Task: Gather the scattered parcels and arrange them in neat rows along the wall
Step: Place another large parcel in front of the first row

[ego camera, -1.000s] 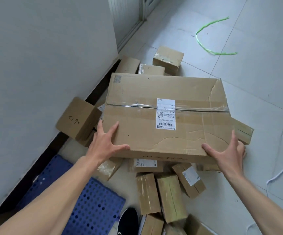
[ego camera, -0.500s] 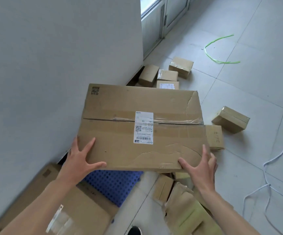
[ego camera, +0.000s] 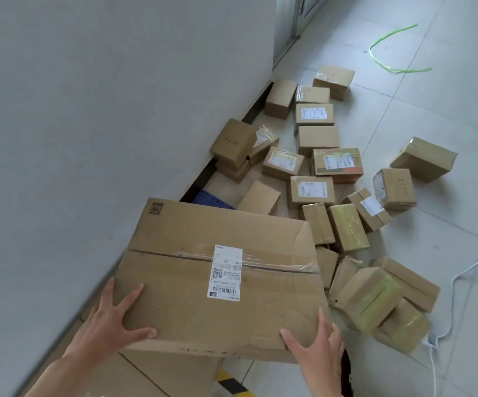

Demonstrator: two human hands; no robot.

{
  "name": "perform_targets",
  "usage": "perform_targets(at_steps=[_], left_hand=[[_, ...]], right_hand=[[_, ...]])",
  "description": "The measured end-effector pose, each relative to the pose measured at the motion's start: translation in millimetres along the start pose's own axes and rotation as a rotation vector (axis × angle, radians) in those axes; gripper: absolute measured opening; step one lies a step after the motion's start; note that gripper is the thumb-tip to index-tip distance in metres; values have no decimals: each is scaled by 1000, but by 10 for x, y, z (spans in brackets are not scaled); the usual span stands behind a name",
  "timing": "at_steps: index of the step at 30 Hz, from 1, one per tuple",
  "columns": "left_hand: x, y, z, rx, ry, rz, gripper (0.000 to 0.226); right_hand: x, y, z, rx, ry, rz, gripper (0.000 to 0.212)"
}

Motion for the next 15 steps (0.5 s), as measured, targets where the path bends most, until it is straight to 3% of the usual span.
perform_targets(at_steps=[7,15], left_hand=[[385,241,3,113,77,-91,112],[1370,22,84,93,43,-152,112]], right_hand=[[-237,-229,-638,56,-42,-146,112],[489,33,-890,108,-133,-49,111]])
Point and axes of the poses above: each hand's wrist, its own x-axis towards the middle knuckle, its own z-axis out of the back of the hand, y = z × x, the point moved 3 cm from there along x, towards the middle knuckle, and after that the axes turned 1 degree about -z, right-handed, at the moved point
